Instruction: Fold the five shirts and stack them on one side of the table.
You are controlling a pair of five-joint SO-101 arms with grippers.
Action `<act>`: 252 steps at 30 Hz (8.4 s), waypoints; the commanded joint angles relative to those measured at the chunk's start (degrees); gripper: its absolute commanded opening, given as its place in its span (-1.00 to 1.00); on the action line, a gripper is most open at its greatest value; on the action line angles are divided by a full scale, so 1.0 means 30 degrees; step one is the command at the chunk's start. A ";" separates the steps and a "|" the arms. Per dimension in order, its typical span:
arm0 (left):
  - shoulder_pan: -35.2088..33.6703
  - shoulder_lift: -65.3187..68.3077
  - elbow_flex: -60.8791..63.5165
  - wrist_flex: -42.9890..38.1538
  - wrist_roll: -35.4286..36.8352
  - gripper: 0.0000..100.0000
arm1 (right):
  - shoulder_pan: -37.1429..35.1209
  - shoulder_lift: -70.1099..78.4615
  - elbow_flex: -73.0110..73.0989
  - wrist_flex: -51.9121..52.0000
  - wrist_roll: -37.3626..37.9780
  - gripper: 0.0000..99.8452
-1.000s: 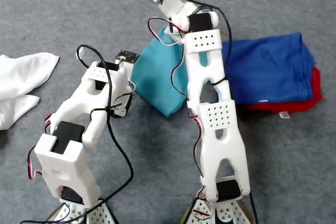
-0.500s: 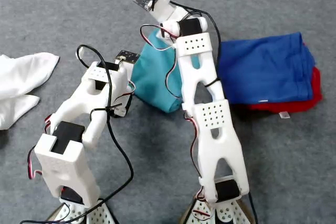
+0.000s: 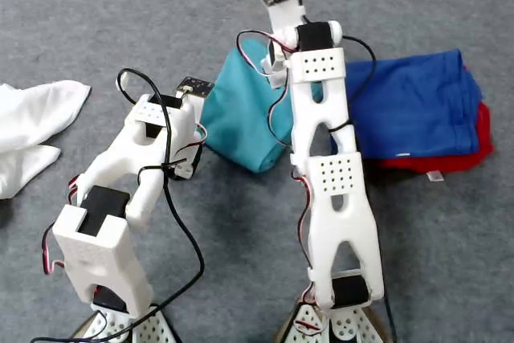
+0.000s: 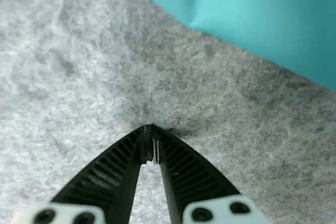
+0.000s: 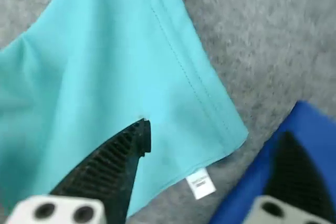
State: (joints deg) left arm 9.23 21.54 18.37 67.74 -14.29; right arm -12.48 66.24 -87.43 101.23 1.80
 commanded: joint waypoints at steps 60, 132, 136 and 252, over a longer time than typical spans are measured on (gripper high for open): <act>-0.0176 0.0366 0.2022 0.0147 0.0059 -0.96 | 0.3414 -0.2769 0.0952 0.0410 -0.3223 0.00; -0.0176 0.0366 0.2022 0.0147 0.0059 -0.96 | 0.1304 -0.2007 0.7165 -0.1524 -0.9963 -0.41; -0.0176 0.0366 0.2022 0.0147 0.0059 -0.96 | 0.1480 -0.1128 0.7165 -0.2842 -0.9963 -0.42; -0.0176 0.0366 0.2022 0.0147 0.0059 -0.96 | 1.6659 -1.2440 1.1150 -0.4542 -0.0264 -0.28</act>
State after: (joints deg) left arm 9.23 21.54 18.37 67.74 -14.29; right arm 36.48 29.58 -53.14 91.12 0.66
